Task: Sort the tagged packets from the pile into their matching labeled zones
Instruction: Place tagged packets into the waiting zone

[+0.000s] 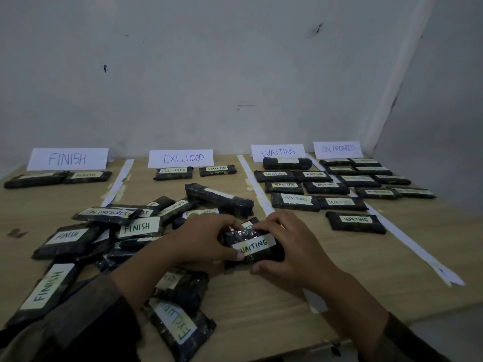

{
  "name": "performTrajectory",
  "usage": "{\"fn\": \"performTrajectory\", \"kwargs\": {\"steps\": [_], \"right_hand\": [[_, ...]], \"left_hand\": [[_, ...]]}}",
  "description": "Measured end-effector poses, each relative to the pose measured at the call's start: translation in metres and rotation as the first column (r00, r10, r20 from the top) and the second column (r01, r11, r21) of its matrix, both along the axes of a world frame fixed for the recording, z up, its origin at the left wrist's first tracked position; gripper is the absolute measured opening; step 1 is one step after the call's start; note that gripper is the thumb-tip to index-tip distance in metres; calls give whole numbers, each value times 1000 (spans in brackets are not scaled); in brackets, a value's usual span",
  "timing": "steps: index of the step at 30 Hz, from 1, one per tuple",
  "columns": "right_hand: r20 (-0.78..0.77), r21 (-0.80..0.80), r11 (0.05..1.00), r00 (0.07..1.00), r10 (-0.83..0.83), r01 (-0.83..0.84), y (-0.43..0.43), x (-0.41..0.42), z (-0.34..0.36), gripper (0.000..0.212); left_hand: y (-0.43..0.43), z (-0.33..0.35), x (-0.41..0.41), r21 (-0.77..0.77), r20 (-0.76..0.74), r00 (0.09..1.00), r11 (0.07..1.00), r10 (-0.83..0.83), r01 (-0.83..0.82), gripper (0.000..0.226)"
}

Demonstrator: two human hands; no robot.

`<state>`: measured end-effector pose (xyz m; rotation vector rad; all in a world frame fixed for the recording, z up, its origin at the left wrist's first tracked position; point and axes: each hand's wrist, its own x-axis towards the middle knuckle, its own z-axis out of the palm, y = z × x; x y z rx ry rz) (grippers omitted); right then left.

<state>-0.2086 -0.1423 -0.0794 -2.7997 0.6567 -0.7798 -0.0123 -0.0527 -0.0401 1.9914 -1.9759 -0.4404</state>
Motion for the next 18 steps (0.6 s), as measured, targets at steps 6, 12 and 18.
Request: {"fn": "performTrajectory", "kwargs": {"steps": [6,12,18], "right_hand": [[-9,-69,989,991,-131,130,-22,-19,8,77],[-70,-73,957,956,-285,280,-55,-45,11,80],[-237,-20,929,901,-363,370,-82,-60,13,96]], "left_hand": [[-14,2,-7,-177,-70,997,984,-34,21,57],[-34,1,-19,-220,9,999,974,-46,47,57],[-56,-5,-36,-184,200,974,973,-104,141,59]]}}
